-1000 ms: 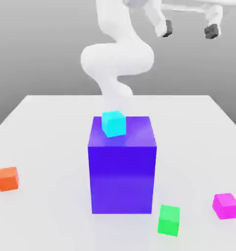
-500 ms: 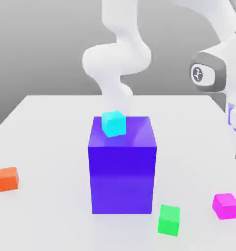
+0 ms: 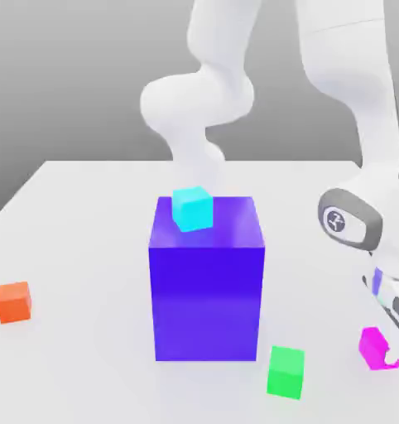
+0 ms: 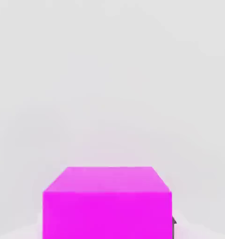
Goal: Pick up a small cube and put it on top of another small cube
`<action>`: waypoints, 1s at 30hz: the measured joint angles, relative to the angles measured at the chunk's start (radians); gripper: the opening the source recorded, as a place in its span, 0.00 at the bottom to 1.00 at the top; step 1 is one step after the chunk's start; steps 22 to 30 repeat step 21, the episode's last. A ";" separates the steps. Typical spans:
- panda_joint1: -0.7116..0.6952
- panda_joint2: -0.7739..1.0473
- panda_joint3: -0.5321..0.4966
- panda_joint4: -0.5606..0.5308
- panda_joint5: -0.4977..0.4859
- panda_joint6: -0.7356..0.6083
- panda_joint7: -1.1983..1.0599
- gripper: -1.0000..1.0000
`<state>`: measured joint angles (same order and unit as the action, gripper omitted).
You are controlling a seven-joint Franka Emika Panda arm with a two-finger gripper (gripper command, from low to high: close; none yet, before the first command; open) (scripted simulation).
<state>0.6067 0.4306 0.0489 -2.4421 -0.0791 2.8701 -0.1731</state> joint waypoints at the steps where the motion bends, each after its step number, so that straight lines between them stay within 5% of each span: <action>1: -0.003 -0.025 0.003 -0.005 0.003 -0.020 -0.003 0.00; 5: -0.020 -0.159 0.020 -0.034 0.029 -0.125 -0.028 0.00; 12: -0.244 -0.364 -0.087 -0.134 0.076 -0.229 -0.412 0.00; 17: -0.267 -0.256 -0.084 -0.141 0.098 -0.113 -0.483 0.00; 18: -0.268 -0.223 -0.082 -0.140 0.101 -0.082 -0.486 1.00; 30: -0.268 -0.223 -0.082 -0.140 0.101 -0.082 -0.486 1.00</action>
